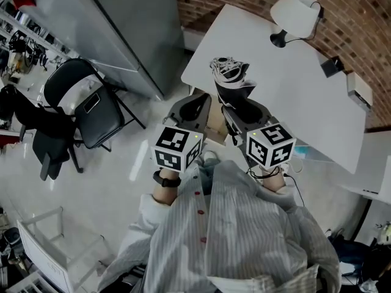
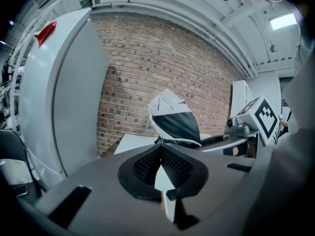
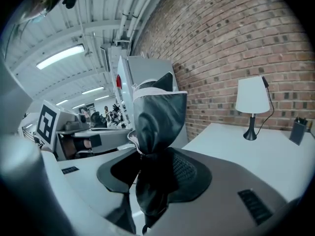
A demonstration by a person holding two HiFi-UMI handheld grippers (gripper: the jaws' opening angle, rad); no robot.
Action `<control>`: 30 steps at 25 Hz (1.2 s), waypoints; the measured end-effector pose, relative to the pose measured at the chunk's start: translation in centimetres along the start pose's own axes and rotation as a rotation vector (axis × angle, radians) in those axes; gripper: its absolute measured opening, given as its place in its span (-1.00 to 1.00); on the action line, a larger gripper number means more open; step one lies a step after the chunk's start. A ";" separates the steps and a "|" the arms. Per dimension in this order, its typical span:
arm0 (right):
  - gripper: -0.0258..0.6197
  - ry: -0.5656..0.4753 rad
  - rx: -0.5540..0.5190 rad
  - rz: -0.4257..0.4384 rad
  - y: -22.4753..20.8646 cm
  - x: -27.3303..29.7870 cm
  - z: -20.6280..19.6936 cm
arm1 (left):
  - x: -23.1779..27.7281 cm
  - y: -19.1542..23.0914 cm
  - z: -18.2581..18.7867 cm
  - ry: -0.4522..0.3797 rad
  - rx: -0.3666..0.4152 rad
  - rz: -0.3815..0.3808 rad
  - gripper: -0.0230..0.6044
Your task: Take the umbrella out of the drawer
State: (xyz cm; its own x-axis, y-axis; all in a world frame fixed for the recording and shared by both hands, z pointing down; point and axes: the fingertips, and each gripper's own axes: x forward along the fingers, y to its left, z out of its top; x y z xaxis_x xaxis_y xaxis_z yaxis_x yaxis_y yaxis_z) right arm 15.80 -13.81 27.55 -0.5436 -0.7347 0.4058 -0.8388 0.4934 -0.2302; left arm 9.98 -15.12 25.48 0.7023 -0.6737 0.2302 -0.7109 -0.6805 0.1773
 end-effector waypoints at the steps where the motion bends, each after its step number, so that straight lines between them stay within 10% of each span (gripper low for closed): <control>1: -0.35 -0.012 -0.001 -0.003 0.0 -0.4 0.4 | 0.1 -0.3 -0.1 0.002 -0.003 -0.009 -0.90; 30: -0.35 -0.058 -0.034 0.014 0.3 -1.1 2.4 | 1.0 -0.4 -0.6 0.033 0.025 -0.021 -0.90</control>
State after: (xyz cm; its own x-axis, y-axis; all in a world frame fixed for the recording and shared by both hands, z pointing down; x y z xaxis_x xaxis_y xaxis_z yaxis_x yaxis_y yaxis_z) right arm 16.11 -13.93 24.93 -0.5572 -0.7529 0.3502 -0.8299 0.5187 -0.2054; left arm 10.95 -15.30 26.23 0.7151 -0.6497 0.2577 -0.6946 -0.7016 0.1587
